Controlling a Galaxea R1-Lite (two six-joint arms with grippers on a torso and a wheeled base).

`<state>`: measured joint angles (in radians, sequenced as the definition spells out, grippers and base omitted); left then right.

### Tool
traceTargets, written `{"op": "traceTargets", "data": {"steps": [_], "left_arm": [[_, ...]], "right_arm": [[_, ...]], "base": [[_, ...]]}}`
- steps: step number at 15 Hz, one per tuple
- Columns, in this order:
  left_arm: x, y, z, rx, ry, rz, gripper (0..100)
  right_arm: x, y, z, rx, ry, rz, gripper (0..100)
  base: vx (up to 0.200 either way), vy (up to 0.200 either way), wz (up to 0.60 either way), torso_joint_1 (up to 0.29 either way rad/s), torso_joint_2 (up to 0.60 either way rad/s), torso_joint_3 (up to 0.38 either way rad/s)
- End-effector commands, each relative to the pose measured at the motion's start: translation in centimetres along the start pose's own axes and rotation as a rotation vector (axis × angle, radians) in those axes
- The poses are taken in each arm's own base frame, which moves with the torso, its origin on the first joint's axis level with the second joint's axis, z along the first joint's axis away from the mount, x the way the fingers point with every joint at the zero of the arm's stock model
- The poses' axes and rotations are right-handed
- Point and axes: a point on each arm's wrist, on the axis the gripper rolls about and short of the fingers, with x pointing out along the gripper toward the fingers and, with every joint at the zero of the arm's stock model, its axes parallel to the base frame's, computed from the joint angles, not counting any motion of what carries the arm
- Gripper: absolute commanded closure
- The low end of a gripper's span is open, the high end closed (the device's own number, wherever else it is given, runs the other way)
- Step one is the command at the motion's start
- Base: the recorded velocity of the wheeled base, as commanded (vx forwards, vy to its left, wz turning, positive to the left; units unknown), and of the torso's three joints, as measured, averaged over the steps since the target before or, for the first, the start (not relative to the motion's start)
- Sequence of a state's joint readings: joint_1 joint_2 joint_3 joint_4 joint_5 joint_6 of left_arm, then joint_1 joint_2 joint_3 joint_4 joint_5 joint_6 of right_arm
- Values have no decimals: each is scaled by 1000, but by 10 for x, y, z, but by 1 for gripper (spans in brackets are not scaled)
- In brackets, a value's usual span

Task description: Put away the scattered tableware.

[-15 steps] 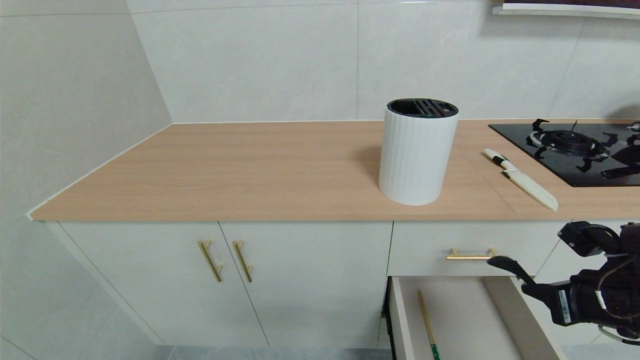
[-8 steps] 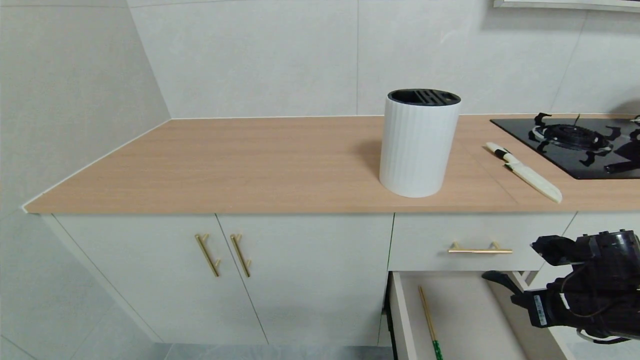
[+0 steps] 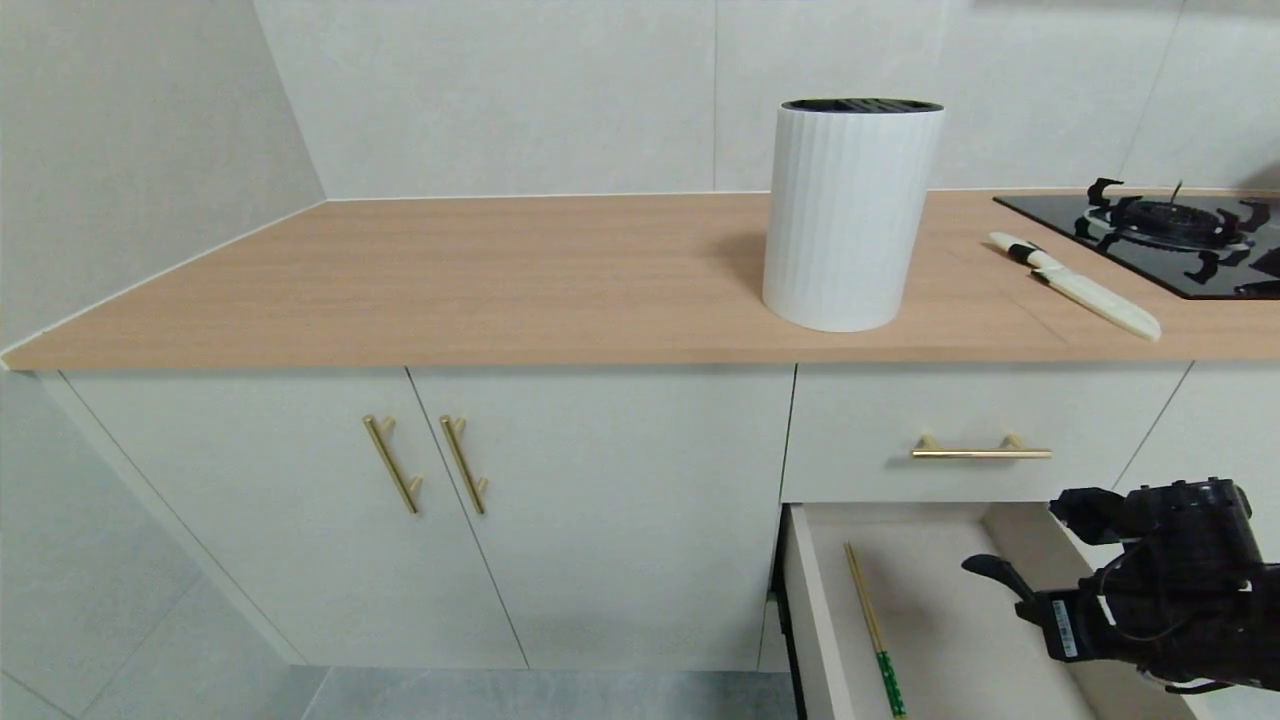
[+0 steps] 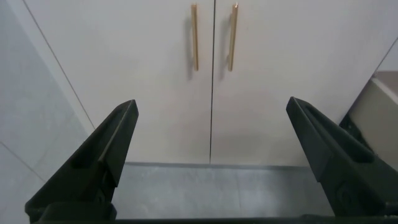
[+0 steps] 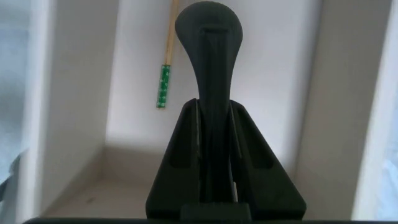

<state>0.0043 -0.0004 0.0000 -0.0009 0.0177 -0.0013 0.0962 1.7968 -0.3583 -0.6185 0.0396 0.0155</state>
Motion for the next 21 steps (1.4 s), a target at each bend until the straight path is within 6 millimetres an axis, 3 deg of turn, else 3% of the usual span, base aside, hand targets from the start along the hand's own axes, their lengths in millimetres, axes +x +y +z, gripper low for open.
{"op": "traceTargets", "data": {"steps": [1, 8, 15, 17, 21], "left_arm": [[0, 0, 0, 0, 0, 1, 0], [0, 0, 0, 0, 0, 1, 0], [0, 0, 0, 0, 0, 1, 0], [0, 0, 0, 0, 0, 1, 0], [0, 0, 0, 0, 0, 1, 0]], "right_arm": [[4, 0, -3, 0, 19, 0, 100], [13, -1, -6, 1, -6, -4, 100], [14, -1, -1, 14, -94, 0, 100], [25, 3, -6, 4, -106, -27, 100], [73, 9, -30, 16, -127, -109, 100]], "base": [[0, 0, 0, -139, 456, 310], [0, 0, 0, -98, 410, 302], [0, 0, 0, -8, 27, 18], [0, 0, 0, 0, 0, 0], [0, 0, 0, 0, 0, 0]]}}
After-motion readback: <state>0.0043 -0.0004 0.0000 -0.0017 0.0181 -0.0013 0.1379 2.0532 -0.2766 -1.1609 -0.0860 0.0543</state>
